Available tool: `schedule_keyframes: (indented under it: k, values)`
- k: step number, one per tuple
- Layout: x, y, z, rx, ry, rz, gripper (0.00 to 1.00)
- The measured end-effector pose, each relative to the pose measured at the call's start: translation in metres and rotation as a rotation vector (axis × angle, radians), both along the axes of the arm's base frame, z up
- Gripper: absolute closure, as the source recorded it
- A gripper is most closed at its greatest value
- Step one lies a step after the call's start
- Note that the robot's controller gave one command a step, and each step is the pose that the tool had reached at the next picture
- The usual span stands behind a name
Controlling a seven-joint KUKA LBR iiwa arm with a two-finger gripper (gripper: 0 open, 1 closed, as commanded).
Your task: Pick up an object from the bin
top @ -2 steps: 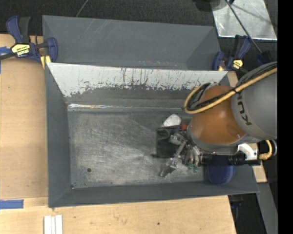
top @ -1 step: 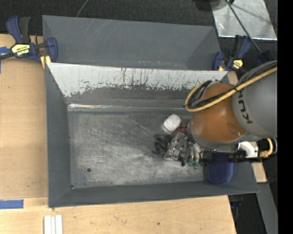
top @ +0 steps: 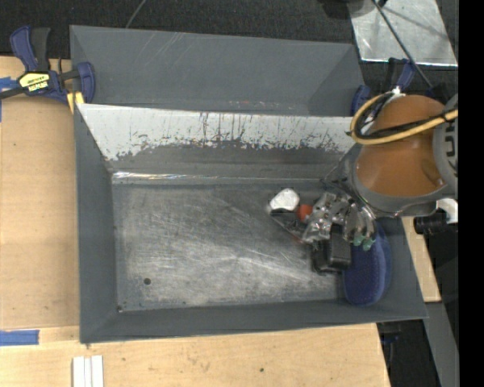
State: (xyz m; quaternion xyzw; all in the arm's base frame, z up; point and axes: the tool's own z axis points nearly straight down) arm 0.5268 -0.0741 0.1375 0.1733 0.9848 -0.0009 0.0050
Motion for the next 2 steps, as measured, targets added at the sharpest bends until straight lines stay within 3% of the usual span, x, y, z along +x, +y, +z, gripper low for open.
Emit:
schedule_keyframes:
  k: [1, 2]
  values:
    - [0.003, -0.001, -0.009, 0.003, 0.005, -0.071, 1.00]
    - [0.002, -0.006, -0.035, 0.005, 0.008, -0.233, 1.00]
